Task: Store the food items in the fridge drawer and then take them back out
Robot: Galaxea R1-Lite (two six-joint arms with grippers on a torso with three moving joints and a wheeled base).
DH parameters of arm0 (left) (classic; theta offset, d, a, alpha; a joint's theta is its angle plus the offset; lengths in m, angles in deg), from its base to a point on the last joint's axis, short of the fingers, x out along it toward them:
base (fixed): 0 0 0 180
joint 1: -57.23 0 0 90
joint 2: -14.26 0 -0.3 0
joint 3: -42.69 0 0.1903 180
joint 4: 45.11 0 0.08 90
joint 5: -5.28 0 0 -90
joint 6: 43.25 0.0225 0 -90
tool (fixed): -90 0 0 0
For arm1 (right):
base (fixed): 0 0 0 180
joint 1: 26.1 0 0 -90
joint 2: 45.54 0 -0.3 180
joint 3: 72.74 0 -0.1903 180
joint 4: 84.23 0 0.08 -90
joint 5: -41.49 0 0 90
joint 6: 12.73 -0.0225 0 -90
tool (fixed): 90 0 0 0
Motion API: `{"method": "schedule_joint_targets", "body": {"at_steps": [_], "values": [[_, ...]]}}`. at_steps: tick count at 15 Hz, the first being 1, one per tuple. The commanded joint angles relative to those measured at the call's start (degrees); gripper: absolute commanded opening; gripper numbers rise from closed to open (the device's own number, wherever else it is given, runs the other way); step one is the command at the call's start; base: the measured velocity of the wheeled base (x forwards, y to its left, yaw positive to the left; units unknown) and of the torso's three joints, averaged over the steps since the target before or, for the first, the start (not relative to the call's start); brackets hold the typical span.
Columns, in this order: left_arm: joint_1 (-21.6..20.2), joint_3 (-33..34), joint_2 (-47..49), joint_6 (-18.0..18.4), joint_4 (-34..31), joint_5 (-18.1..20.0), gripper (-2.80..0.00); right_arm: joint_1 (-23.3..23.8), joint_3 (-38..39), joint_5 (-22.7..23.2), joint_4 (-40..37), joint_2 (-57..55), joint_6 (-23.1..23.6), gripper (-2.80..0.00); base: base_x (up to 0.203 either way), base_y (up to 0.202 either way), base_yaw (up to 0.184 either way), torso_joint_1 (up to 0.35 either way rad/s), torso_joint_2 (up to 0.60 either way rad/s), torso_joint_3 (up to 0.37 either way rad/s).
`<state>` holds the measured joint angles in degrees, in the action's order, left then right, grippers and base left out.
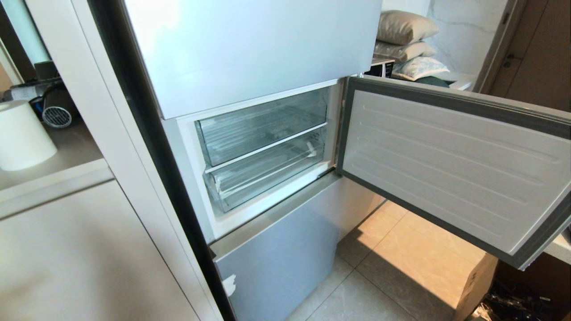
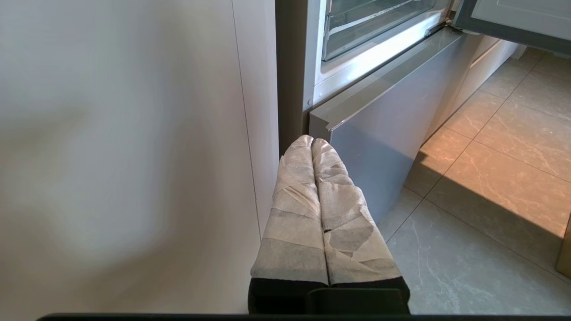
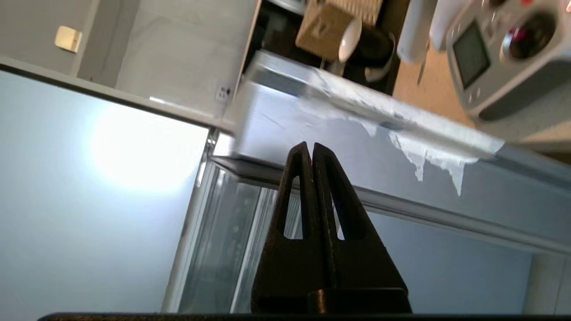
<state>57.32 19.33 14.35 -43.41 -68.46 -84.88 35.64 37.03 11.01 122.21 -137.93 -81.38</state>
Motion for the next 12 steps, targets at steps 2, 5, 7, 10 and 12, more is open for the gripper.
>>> {"method": "schedule_joint_targets", "body": {"at_steps": [2, 5, 7, 10, 12], "values": [[0.0, 0.0, 0.1, 0.0, 0.0, 0.0, -2.8, 2.7, -1.4, -2.9, 3.1, 0.3, -0.3, -2.8, 0.0, 0.0, 0.0, 0.0, 0.0, 0.0], [0.0, 0.0, 0.1, 0.0, 0.0, 0.0, -2.8, 2.7, -5.1, -6.9, 4.4, -8.4, -0.4, -2.8, 0.0, 0.0, 0.0, 0.0, 0.0, 0.0], [0.0, 0.0, 0.1, 0.0, 0.0, 0.0, -2.8, 1.5, -9.0, -7.4, 4.6, -13.7, -1.0, -2.8, 0.0, 0.0, 0.0, 0.0, 0.0, 0.0], [0.0, 0.0, 0.1, 0.0, 0.1, 0.0, -2.8, -3.0, -14.2, -7.4, 4.6, -18.4, -3.7, -2.8, 0.0, 0.0, 0.0, 0.0, 0.0, 0.0], [0.0, 0.0, 0.1, 0.0, 0.1, 0.0, -2.8, -6.3, -15.3, -7.0, 4.5, -19.5, -5.5, -2.8, 0.0, 0.0, 0.0, 0.0, 0.0, 0.0]]}}
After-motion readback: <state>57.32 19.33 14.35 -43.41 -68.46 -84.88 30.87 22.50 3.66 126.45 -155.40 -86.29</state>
